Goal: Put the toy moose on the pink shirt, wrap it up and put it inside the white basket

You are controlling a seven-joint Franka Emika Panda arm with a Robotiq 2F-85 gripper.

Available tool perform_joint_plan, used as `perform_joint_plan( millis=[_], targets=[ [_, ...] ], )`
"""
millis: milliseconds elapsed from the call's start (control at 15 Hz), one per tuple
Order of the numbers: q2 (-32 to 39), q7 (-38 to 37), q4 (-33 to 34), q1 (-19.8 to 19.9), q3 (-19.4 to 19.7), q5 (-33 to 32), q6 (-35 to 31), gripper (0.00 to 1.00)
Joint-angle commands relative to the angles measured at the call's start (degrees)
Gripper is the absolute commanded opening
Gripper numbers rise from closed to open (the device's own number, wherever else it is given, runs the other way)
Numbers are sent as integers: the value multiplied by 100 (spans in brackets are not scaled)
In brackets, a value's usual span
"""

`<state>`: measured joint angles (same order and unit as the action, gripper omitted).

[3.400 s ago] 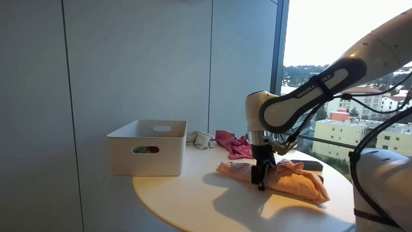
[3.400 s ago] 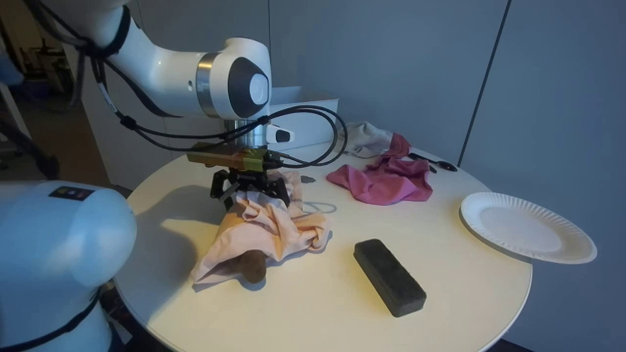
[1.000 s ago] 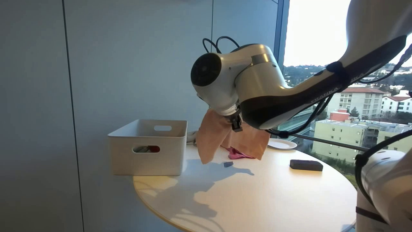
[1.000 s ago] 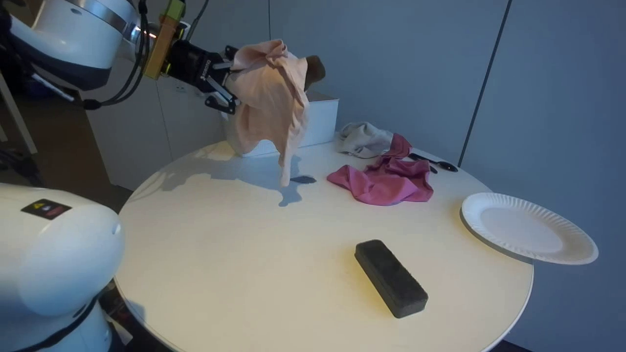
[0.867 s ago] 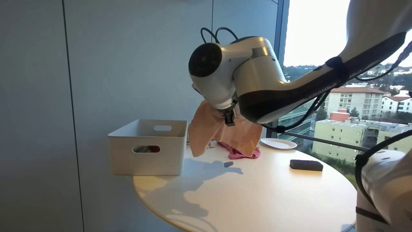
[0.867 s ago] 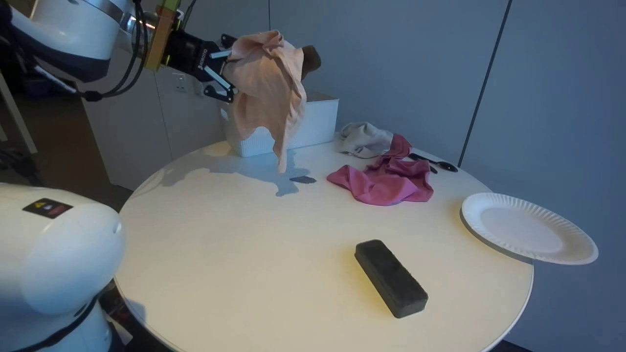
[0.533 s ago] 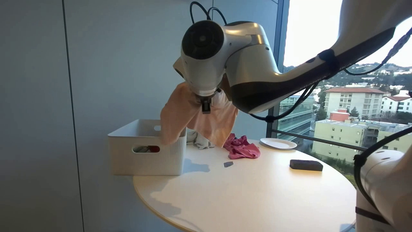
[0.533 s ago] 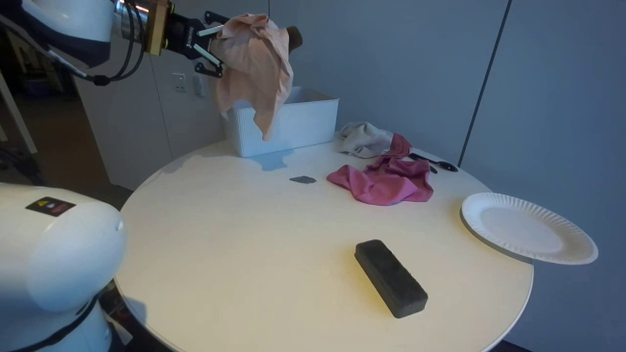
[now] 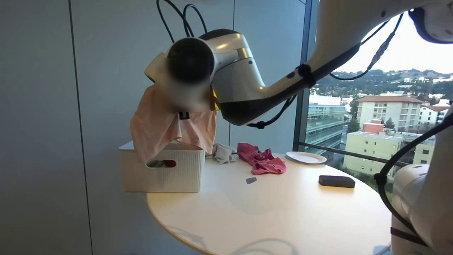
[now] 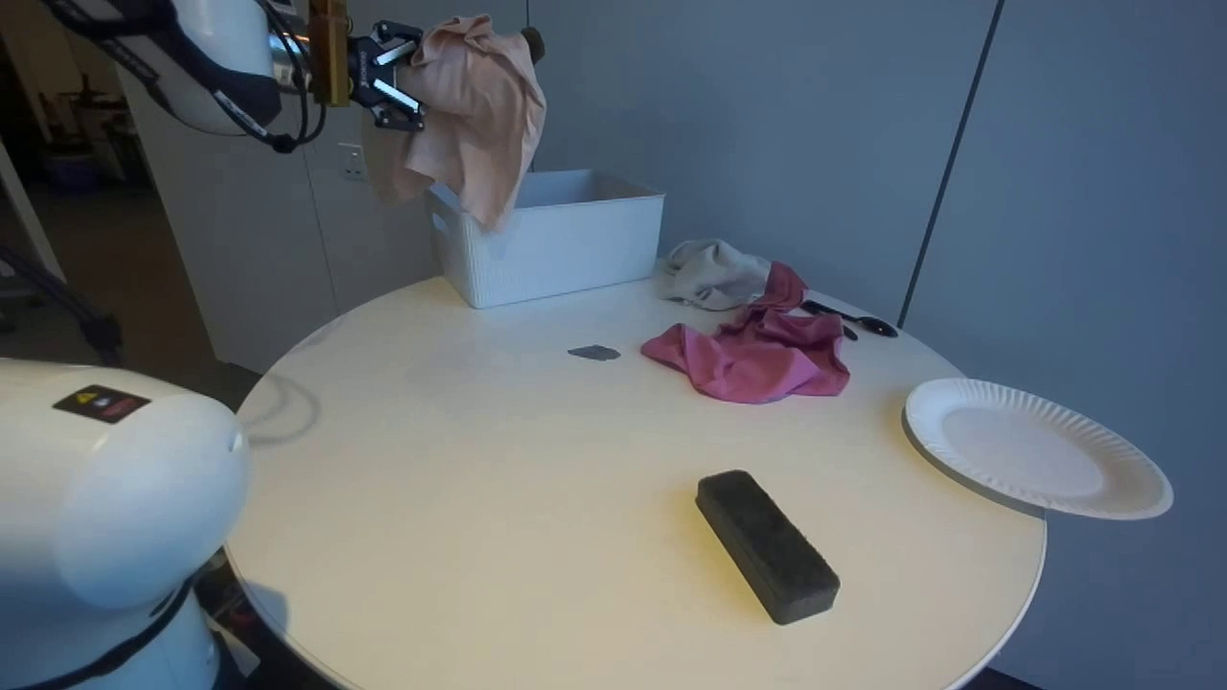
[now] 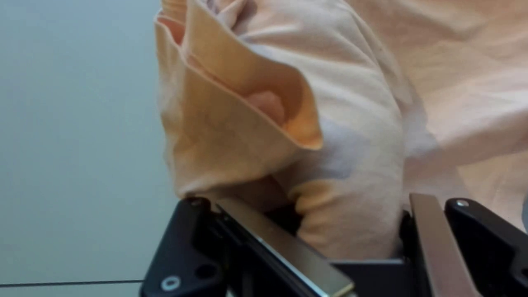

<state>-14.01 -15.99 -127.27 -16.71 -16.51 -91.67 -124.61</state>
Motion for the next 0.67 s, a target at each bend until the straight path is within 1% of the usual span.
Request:
perform_joint_plan(
  millis=[0,200,333,600],
  targets=[
    [1166,133,1336,220,190,-53,87,9],
    [1935,492,2098,417,418,423,84,9],
    [2412,721,2541,524,535,736,226,9],
    [3127,1410,3109,609,639,1344,208,9]
  ],
)
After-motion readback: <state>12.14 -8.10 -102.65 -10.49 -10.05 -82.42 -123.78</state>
